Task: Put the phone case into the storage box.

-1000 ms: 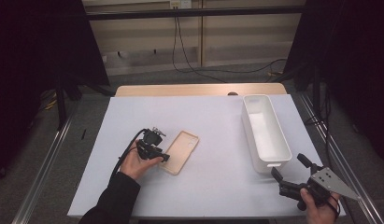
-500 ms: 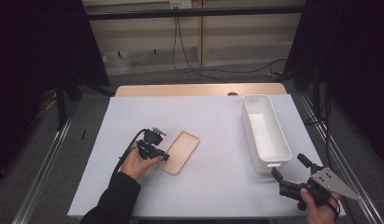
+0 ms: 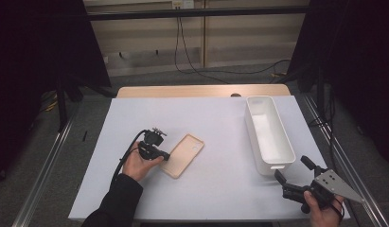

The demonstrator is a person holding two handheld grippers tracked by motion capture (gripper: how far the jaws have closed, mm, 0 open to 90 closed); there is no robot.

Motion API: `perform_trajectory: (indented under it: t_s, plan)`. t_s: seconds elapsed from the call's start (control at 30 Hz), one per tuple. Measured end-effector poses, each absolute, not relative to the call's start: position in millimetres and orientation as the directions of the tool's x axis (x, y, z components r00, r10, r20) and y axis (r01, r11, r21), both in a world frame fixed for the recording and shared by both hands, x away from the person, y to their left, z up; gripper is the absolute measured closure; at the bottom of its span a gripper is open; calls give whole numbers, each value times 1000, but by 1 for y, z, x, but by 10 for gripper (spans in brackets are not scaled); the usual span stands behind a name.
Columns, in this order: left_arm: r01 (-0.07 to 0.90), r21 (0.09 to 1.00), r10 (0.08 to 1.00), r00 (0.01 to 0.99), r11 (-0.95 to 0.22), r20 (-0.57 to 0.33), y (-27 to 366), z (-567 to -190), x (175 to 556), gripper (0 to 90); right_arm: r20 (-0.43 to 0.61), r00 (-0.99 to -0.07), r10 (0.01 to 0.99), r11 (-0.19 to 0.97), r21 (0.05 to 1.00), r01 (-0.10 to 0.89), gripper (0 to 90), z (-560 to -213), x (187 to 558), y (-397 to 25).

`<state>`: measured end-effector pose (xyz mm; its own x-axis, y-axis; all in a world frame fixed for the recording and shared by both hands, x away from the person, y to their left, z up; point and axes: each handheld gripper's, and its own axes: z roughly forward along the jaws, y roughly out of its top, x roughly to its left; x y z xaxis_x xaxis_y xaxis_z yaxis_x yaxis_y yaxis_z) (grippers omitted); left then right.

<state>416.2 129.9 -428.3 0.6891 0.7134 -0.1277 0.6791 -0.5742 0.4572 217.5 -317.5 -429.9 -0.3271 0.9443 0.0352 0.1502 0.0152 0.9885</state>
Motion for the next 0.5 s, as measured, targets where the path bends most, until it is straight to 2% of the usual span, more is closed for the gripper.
perform_trajectory:
  t_s: [0.5]
  plan:
    - [664,466,708,698,-585,-106,130,-428,415,880,36,-328,944,14,989,150,0,-430,218,-318]
